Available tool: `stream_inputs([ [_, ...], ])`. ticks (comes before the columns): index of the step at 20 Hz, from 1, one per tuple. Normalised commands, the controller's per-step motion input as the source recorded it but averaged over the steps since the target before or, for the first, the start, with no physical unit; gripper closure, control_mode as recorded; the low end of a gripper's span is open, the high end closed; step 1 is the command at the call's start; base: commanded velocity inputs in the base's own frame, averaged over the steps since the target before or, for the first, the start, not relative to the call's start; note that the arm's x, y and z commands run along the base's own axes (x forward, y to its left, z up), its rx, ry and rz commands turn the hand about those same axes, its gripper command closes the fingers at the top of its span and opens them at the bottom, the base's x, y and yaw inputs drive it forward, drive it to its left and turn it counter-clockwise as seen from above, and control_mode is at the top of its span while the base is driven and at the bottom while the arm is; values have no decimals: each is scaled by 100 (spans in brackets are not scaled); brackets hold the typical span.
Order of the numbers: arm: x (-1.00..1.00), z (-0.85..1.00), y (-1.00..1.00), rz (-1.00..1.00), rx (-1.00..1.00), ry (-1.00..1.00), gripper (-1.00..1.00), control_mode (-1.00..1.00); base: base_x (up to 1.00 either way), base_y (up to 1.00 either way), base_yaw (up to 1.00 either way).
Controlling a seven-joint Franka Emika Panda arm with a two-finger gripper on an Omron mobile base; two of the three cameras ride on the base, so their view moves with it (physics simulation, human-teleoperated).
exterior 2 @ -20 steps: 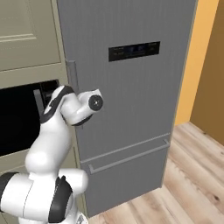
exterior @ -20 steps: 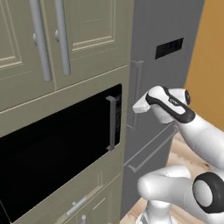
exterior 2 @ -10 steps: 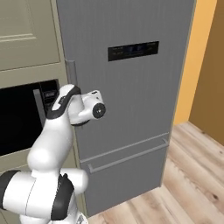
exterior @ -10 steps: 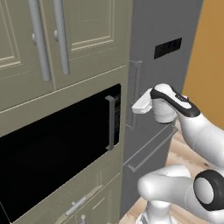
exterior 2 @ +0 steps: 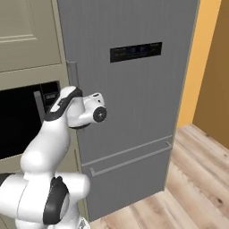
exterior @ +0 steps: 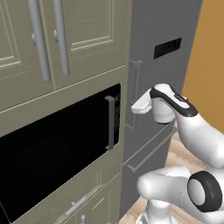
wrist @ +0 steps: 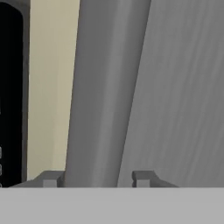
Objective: Open the fridge, grab two sodas, and place both sodas inside the bowl with ice on the dining counter.
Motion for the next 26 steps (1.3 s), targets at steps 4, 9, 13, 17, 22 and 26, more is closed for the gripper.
stream_inputs([
  [4, -53, 7, -3, -3, 0, 0, 100, -100, 0, 0, 0],
  [9, -70, 27, -33, -8, 8, 0, 100, -100, 0, 0, 0],
  [13, -77, 48, -62, -9, 22, 0, 100, -100, 0, 0, 0],
  [17, -76, 50, -78, -3, 23, 0, 100, -100, 0, 0, 0],
  [22, -64, 46, -80, 0, 17, 0, -100, -100, 0, 0, 0],
  [26, -85, 44, -56, 1, 10, -4, -100, -100, 0, 0, 0],
])
